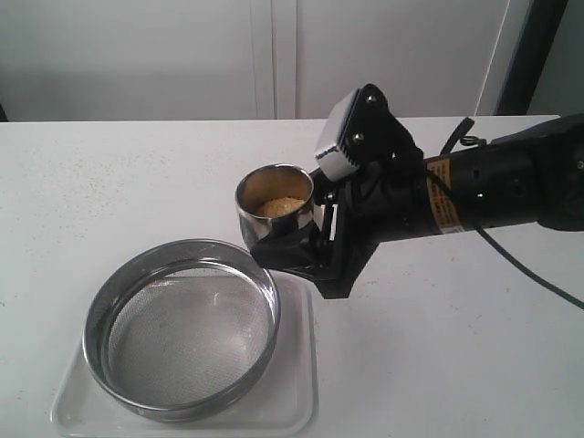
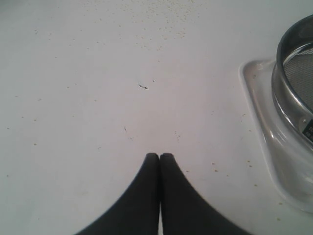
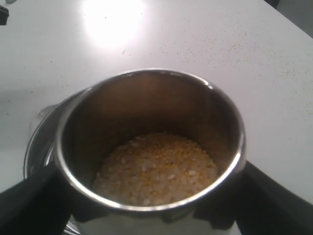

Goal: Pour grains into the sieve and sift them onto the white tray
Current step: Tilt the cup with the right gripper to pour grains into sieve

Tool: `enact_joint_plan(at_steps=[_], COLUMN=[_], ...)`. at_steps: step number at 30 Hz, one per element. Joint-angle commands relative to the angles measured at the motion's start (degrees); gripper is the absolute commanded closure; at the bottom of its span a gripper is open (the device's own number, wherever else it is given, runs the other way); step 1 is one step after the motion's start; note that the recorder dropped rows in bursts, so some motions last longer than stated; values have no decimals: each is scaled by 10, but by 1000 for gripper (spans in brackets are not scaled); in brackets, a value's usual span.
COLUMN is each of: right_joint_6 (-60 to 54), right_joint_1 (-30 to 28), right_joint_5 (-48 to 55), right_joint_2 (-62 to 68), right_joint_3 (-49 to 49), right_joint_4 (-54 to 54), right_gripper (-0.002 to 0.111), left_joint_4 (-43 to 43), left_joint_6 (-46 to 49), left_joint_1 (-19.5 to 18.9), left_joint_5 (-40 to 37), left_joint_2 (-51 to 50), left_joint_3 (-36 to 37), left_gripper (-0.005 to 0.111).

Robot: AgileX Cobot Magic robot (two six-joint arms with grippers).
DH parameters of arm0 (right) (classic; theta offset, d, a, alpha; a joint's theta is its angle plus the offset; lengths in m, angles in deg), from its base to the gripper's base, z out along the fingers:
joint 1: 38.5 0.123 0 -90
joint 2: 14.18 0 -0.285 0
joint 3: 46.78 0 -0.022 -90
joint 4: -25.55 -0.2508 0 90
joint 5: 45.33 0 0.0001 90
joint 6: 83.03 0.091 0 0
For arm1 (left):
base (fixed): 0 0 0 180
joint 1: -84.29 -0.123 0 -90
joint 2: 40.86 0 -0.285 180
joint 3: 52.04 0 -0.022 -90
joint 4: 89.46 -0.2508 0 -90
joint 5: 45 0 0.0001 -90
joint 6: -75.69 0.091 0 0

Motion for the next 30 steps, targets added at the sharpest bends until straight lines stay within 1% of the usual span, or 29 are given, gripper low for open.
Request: enact_joint_plan(at_steps=[1,5,9,15,26,30], right_joint_6=[-27,-43,-63,-81,-88,-111], right_joint_1=[34,67,92,129,167,181], right_joint_5=[53,113,140,208,282,304], right_joint_2=[-7,-7,-7,-7,-3,-3], right_joint_3=[1,1,1,0,-14,-14], right_joint_4=[-5,-4,-4,-4,-4,-4], right_gripper=[108,108,108,108,108,108], left_joint_4=[0,0,0,0,0,0], left_joint_6=[-1,-1,-1,-1,-1,-1], left_joint_1=[3,3,3,3,3,3], left_joint_5=[-5,-5,-5,-5,-5,-5], left_joint_2=[3,3,3,3,3,3], left_joint_3=[4,4,4,4,4,4], left_gripper=[107,107,107,107,107,107])
